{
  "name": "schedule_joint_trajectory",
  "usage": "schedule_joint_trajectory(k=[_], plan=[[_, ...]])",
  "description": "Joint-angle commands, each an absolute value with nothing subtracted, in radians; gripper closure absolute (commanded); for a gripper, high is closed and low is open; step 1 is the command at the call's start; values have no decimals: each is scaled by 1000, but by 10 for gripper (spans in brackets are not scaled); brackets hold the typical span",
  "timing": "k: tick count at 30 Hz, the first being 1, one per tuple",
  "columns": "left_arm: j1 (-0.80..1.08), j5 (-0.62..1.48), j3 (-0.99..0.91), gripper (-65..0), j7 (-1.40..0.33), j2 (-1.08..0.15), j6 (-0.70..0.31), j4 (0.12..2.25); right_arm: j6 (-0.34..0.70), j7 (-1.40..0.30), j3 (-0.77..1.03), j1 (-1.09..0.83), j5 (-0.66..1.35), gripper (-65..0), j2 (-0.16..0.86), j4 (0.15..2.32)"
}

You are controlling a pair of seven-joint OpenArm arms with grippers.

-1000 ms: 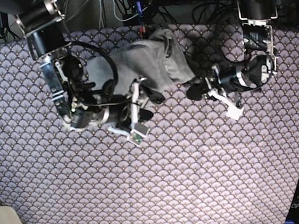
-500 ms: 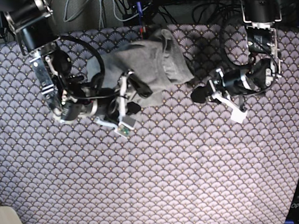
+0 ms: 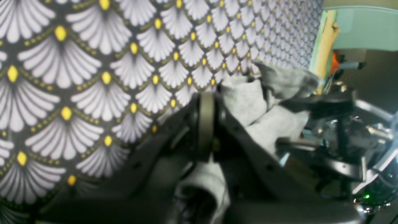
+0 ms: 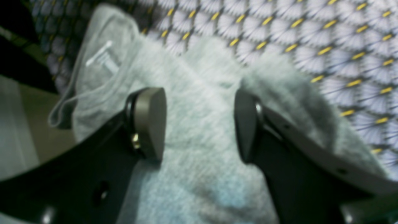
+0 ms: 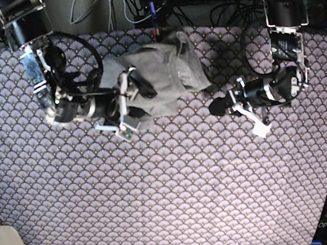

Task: Fold the T-shirt properly
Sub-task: 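Press and tuck the folded bundle with the right gripper, then withdraw it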

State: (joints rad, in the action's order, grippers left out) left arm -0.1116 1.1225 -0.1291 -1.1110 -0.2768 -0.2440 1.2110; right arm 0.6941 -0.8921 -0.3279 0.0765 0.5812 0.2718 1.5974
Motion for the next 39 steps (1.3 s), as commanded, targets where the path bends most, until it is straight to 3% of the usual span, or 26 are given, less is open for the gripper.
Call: schedule_joint_trajectory(k=[1,7,10,13,15,39], plan=[[-134,1144,-134,0,-1104,-286,-255,1224,698,-878,-326,94,596,-360,278,1613],[-134,1144,-134,0,-1104,-286,-255,1222,698,-878,-328,73,596,-334,277,1613],[-134,1144,-134,0,-1101,-286,-255,1222,698,-878,-328,73,596,-212,277,1613],[-134,1144,-134,0,-1102,-286,-255,1222,698,-878,-323,73,595,-48,277,1613],[-134,1144,-134,0,-1102,-286,-255,1222,698,-878,-323,77,595,0,278,1607],[-154,1141,-134,0,-1095,-285,-255,1219,698,-888,-321,145,596,0,479,1633]])
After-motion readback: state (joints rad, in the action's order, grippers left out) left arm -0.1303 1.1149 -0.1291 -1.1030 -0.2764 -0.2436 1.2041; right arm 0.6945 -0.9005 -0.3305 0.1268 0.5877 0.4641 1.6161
